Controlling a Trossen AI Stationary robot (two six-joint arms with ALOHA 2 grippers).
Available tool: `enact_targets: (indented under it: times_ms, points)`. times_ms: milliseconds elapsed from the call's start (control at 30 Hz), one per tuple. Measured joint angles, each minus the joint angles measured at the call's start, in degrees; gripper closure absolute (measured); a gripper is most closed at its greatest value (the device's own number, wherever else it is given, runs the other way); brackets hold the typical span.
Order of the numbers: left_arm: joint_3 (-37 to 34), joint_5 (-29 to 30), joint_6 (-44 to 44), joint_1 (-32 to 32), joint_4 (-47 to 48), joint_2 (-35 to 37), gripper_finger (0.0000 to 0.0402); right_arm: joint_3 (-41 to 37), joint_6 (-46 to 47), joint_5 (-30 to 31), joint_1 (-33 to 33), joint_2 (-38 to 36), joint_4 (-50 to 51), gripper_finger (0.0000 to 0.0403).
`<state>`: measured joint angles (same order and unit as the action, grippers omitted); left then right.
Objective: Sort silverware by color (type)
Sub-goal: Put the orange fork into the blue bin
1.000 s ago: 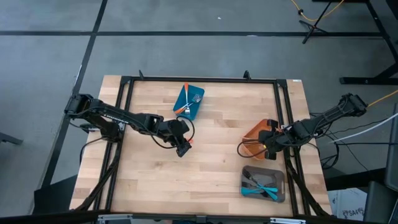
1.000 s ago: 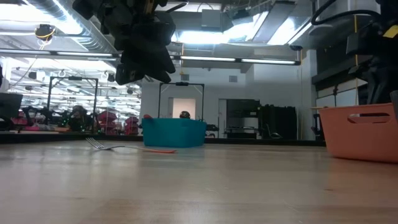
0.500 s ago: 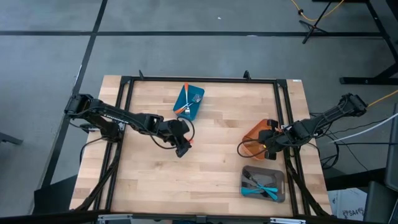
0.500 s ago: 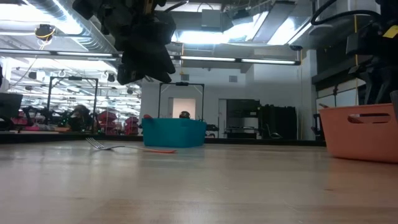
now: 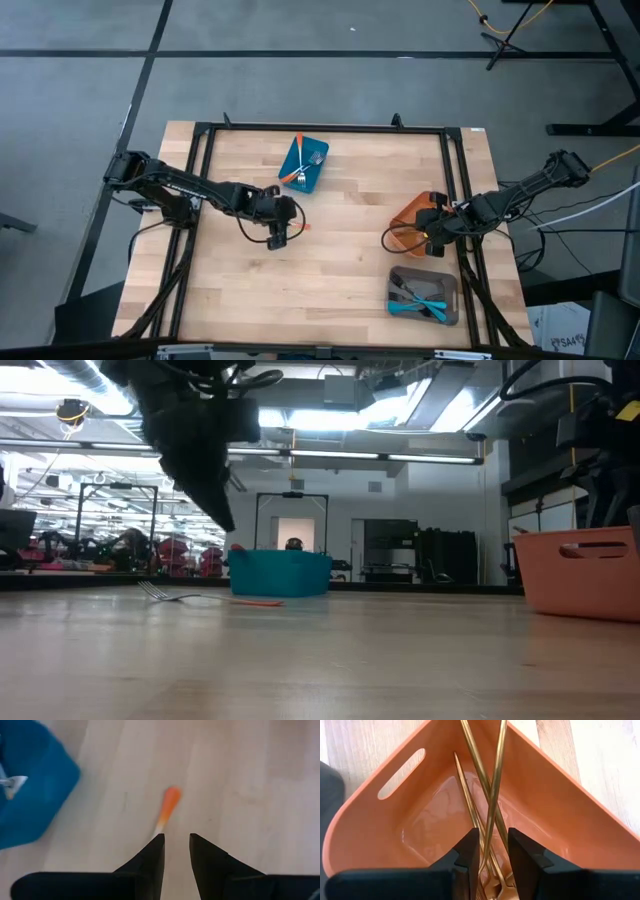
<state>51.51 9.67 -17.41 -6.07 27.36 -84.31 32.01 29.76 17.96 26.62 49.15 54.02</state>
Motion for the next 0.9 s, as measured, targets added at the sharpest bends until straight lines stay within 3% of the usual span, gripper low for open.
enact_targets:
  times_ms: [467,667,900]
  points:
    - [-0.6,2.5,12.0,0.1,1.6,0.0,0.0318,0.0,0.0,0.0,0.0,0.0,-0.1,0.0313]
    - [-5.4,2.2,12.0,0.9,0.6,0.0,0.0318,0.0,0.0,0.0,0.0,0.0,-0.1,0.0313]
    - [-12.0,2.1,12.0,3.1,-7.2,0.0,0.0318,0.0,0.0,0.0,0.0,0.0,-0.1,0.0313]
